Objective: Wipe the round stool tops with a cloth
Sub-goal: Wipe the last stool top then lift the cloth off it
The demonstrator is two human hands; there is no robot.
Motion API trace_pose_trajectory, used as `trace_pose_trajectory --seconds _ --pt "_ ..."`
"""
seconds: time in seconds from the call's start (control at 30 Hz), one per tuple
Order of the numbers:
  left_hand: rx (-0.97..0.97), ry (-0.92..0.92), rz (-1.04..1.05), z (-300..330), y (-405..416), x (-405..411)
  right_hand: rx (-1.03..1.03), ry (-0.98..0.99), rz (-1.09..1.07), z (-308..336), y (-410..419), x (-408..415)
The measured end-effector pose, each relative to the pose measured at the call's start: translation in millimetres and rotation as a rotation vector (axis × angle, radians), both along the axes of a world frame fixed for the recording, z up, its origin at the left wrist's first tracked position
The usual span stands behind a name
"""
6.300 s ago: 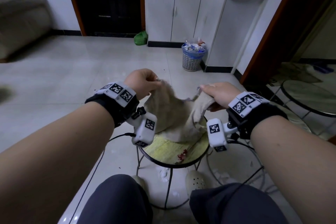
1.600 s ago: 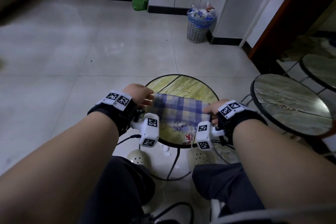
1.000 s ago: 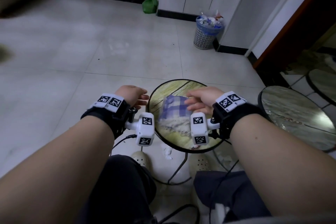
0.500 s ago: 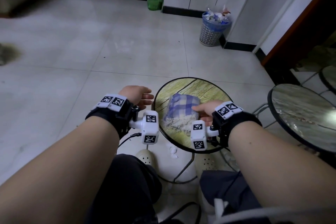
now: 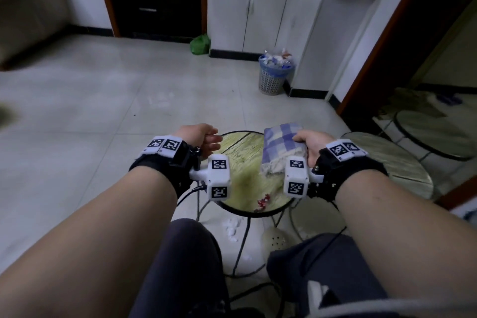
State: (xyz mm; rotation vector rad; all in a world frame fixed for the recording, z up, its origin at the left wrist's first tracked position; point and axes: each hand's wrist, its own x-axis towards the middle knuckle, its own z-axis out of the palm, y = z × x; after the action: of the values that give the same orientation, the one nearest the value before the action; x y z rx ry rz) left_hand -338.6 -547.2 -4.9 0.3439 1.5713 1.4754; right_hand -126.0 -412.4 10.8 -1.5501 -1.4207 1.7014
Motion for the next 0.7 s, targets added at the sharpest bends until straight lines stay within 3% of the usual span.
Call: trace_pose_trajectory --seconds 0.37,0.7 --pt "0.104 -0.019 -0.124 79.3 -11.1 121.3 0.104 0.246 -0.152 92.9 -69.3 121.3" --pt "0.052 0.021 -0.249 71.0 28.5 200.5 0.037 0.399 -0.236 76.8 -60.2 236.8"
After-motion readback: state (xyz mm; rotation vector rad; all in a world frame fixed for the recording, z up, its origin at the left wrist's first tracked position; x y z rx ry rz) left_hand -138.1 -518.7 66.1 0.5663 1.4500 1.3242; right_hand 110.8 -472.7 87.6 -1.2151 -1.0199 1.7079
